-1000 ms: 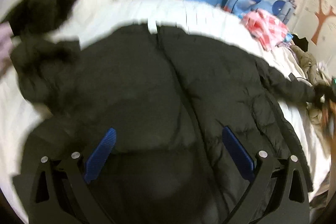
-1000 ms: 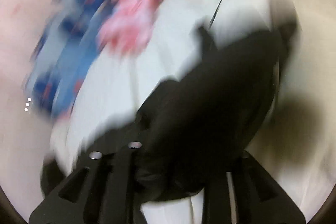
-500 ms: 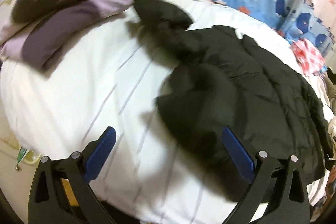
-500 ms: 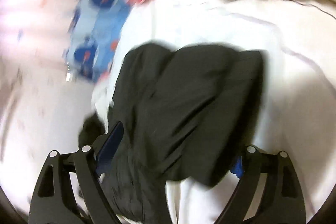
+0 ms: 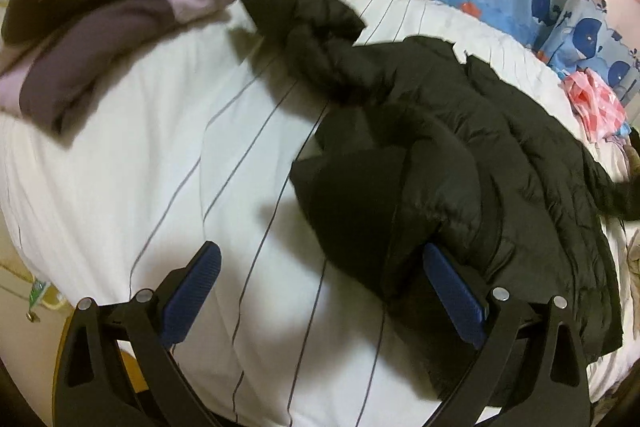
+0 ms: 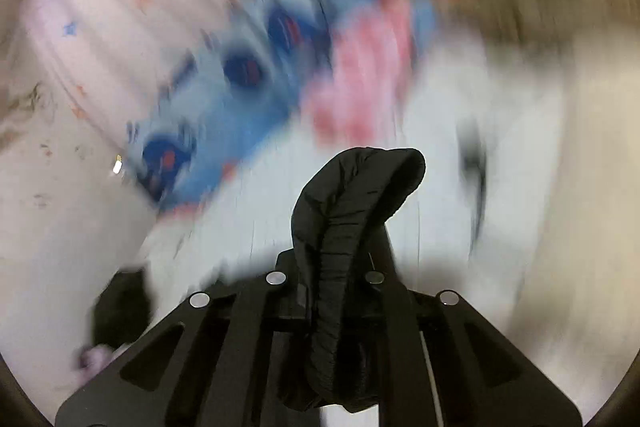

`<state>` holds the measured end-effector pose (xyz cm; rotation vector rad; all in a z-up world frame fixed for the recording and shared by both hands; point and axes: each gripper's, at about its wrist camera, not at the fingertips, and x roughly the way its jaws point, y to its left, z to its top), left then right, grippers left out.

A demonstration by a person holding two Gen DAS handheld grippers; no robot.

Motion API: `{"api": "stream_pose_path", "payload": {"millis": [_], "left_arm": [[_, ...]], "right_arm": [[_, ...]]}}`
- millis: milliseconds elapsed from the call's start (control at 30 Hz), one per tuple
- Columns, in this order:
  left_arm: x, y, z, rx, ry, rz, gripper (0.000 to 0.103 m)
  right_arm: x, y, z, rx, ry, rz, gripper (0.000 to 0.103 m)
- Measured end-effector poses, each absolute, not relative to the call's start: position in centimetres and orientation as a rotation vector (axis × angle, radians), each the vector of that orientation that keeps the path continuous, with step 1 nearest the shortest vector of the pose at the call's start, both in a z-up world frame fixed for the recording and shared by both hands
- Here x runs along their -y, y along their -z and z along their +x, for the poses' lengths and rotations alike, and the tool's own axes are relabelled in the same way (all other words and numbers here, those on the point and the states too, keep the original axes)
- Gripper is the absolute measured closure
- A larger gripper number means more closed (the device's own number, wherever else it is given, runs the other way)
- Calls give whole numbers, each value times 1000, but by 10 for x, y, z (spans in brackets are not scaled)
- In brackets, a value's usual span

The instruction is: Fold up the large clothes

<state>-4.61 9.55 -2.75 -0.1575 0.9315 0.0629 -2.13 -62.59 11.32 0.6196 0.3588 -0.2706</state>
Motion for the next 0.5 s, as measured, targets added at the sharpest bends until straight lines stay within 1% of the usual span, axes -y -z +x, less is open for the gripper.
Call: {"api": "stream_pose_path", "payload": {"millis": [33,67,100,133,167,200,267,333,400,433,500], "left_arm": [[-93,26,-45,-922,-65,-152,6],[-93,25,-45,-918,-67,-154,6],[-93,26,-44,-914,-67,-162,6],[-93,27,-45,-916,-69,-172,6],[-95,29,-45,-921,-69,-181,6],[-97,30,-46,-925,-67,-185,6],[-105,31,-49,-944,-59,-202,6],[-113,29,-53,-952,-59,-217,6],[-123,23,-59,-956,-53,-232,6],[-126,21,-61,-959,-47,-239,6],[-131,23,-64,-973,-27,-266,6]], "right_arm": [[637,-144,-9,-305,373,539,93],[651,-162,6,-298,464,487,86],[673,-166,27,-354,536,463,54],[689,-159,34,-453,596,467,13],[711,-143,50,-597,666,503,10],[725,-131,52,-638,698,555,11],[741,-112,23,-536,761,675,11],[749,-92,-10,-499,814,697,11],[750,-68,-51,-468,755,792,10],[743,-57,-63,-465,696,819,10],[699,-39,-75,-561,469,763,11]]}}
